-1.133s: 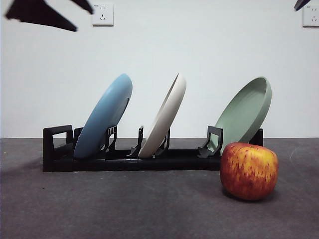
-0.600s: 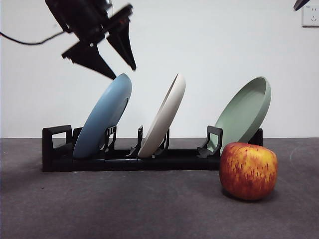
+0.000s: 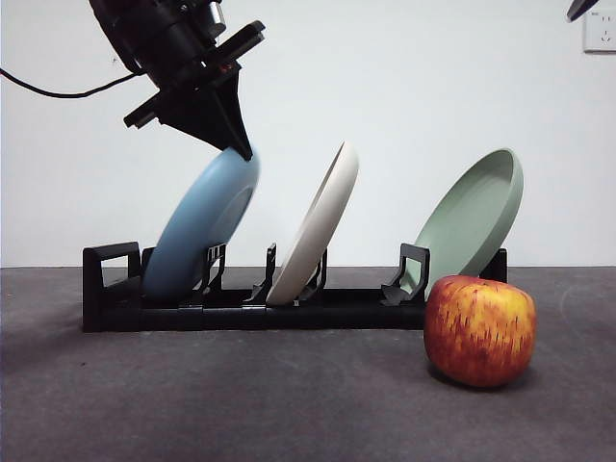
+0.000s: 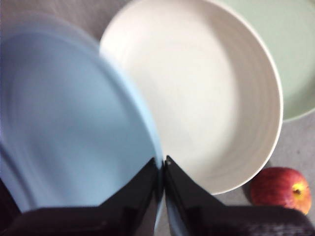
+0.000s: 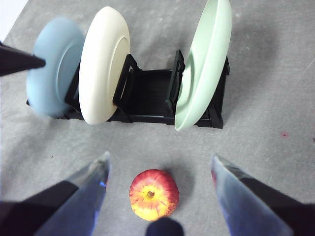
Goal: Take the blue plate from the plate rack,put the plate on the table,take the apple from the table,put the apple in the plate
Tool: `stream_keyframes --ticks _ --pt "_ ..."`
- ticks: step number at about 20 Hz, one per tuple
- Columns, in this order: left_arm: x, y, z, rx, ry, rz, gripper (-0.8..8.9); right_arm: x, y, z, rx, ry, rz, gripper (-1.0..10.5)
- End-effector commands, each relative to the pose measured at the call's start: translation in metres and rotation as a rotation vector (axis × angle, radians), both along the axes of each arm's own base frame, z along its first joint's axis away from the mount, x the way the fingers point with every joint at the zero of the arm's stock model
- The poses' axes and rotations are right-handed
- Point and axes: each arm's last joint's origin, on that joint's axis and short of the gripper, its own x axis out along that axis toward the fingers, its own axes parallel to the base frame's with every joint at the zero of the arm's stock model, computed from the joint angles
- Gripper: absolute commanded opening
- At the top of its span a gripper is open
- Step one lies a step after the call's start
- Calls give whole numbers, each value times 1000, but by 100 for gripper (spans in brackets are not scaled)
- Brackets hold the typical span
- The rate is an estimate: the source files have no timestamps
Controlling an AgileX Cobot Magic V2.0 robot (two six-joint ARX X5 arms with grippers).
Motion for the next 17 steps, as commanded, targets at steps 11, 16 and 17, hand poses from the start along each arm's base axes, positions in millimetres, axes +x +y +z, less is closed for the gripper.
stream_keyframes --ticks 11,16,17 --pt "-84 -4 116 -103 -282 -117 -9 -1 0 0 -2 15 3 347" --pt "-171 6 154 -70 -385 -248 -9 -1 0 -1 -12 13 4 377" --pt "-185 5 155 -39 -383 -267 -9 -1 0 -1 -12 14 5 454"
